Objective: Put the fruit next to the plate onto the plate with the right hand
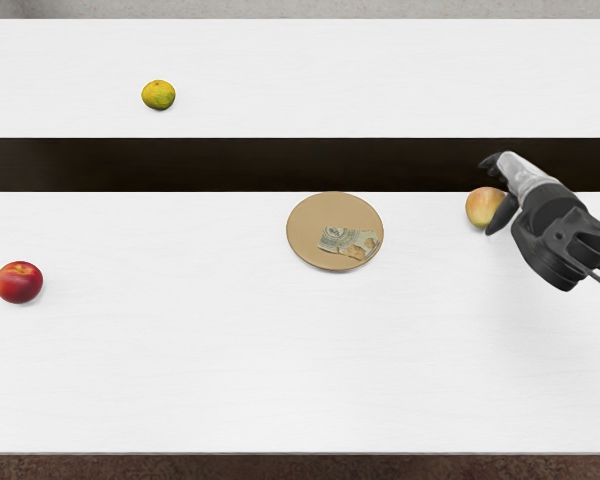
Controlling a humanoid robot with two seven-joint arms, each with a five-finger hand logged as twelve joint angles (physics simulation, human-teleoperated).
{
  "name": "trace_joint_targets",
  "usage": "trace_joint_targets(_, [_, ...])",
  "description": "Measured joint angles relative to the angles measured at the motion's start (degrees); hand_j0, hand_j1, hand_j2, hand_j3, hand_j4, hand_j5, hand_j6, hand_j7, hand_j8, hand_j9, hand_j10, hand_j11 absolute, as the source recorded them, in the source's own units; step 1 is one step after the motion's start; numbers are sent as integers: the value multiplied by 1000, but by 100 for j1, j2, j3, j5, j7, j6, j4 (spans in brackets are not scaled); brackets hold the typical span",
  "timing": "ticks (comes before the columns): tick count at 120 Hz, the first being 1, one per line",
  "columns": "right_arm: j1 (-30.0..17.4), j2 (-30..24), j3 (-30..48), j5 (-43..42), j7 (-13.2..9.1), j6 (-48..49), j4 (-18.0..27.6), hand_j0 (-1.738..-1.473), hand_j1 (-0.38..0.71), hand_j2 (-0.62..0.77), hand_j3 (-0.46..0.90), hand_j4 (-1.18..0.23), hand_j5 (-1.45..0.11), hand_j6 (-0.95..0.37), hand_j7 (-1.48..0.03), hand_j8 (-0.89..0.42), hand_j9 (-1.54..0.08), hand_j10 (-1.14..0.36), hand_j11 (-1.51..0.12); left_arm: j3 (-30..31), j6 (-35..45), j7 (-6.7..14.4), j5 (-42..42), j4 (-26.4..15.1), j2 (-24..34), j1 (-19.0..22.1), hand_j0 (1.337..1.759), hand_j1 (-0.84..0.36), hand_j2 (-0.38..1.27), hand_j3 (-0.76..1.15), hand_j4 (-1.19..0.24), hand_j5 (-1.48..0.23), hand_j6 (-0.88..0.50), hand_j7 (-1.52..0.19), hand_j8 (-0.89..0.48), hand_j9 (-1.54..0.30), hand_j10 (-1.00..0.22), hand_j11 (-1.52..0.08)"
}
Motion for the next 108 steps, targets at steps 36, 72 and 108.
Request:
trace_joint_targets(36, [-39, 143, -16, 34, -1, 23, -112, -1657, 127, -70, 0, -410, -535, -413, -532, -406, -535, -409, -535, 0, -1, 0, 0, 0, 0, 0, 1658, 349, 1, 0, -1, 0, -1, 0, -1, 0, -1, 0])
trace_joint_targets(72, [32, 91, -3, 230, -3, 234, 16, -1654, 190, 71, 0, -559, -706, -375, -716, -340, -721, -544, -720, 0, 0, 0, 0, 0, 0, 0, 1658, 349, 1, 0, -1, 0, -1, 0, -1, 0, -1, 0])
trace_joint_targets(108, [310, 17, 156, 724, -1, 643, 333, -1653, 178, 219, 0, -604, -816, -404, -818, -377, -831, -575, -827, 0, 0, 0, 0, 0, 0, 0, 1658, 349, 1, 0, -1, 0, -1, 0, -1, 0, -1, 0])
